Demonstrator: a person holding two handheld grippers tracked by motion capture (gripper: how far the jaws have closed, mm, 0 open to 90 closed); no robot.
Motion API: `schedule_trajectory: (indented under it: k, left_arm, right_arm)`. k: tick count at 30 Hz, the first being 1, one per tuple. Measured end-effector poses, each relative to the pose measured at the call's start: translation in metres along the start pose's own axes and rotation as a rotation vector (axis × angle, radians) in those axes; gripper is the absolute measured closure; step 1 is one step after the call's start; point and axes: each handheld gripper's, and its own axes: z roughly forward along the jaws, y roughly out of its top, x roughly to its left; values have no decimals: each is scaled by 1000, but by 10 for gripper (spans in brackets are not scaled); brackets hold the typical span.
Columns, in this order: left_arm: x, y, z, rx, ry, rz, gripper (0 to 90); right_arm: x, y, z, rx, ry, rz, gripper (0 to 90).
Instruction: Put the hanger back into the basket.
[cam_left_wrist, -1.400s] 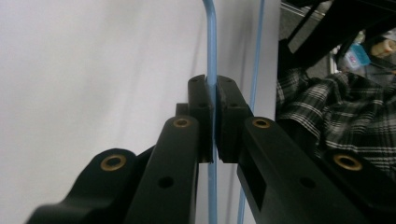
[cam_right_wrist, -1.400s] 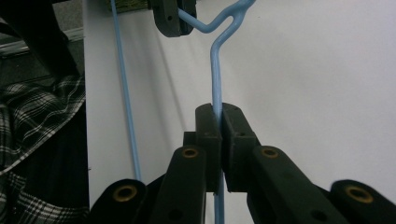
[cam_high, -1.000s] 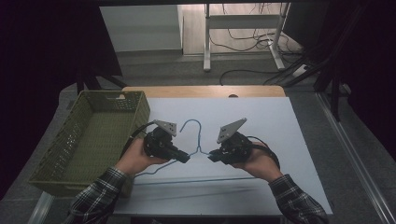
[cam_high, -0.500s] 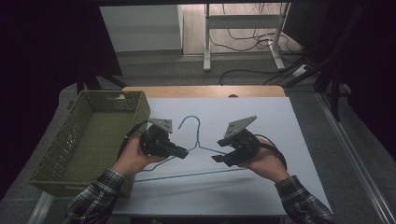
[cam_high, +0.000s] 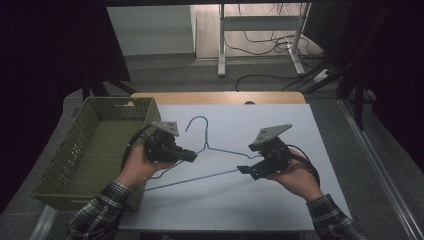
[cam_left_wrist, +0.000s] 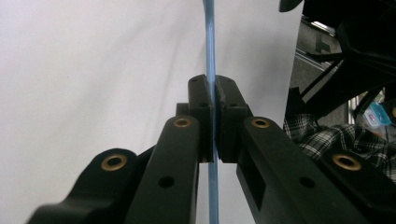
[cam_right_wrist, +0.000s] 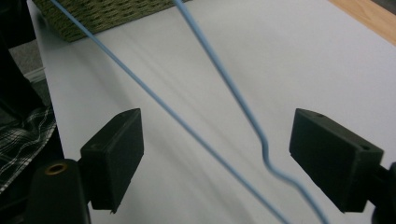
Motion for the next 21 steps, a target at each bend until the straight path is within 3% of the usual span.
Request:
schedule_trajectory:
  k: [10, 15, 21]
  left_arm:
    - [4, 4, -35, -81, 86, -37, 873]
    - [10, 1, -52, -111, 121, -59, 873]
    - [17, -8, -75, -143, 192, -95, 873]
  right_arm:
    - [0, -13, -12, -38, -11, 59, 138]
    - [0, -20, -12, -44, -4, 76, 131]
    - [4, -27, -10, -47, -5, 88, 105]
